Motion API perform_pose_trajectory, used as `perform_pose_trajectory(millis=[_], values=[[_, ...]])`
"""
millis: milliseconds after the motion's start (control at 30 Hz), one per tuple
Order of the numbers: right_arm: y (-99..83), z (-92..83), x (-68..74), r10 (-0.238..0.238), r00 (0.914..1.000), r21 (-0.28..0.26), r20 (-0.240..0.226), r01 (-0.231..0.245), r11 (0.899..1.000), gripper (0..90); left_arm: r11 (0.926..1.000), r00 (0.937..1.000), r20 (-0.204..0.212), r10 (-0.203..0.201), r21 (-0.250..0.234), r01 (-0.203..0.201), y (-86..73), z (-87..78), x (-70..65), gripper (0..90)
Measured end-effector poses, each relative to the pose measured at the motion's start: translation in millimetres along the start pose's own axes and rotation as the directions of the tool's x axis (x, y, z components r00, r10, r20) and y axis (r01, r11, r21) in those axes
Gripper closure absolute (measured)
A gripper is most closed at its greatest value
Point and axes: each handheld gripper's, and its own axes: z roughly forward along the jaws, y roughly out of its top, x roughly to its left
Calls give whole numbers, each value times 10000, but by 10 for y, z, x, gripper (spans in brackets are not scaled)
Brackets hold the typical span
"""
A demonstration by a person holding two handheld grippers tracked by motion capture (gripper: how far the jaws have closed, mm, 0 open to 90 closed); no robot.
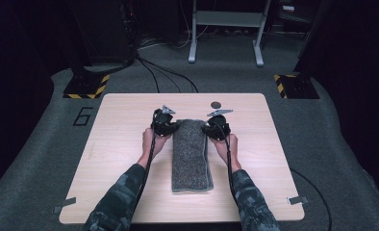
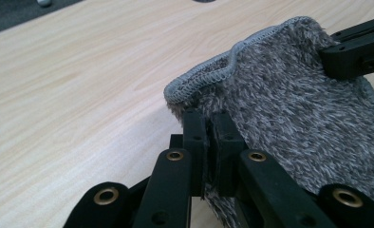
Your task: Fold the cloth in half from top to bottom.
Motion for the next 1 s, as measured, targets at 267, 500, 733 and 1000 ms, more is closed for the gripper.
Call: perform_pose_trajectory(millis=[267, 500, 733, 1000], values=[[17, -146, 25, -101, 9999, -394, 118, 106, 9992, 871, 9990, 9998, 27, 185, -399, -184, 47, -117, -65, 864], [32, -275, 69, -346, 9992, -704, 200, 360, 9969, 871, 9977, 9996, 80, 255, -633, -250, 72, -190, -96, 863], [31, -357, 84, -489, 9984, -942, 266, 513, 9942, 871, 9953, 9994, 89, 329, -911, -320, 77, -244, -139, 863], [-30, -426, 114, -517, 9982, -1228, 300, 550, 9909, 870, 9901, 9987, 123, 500, -1319, -480, 50, -298, -190, 862]])
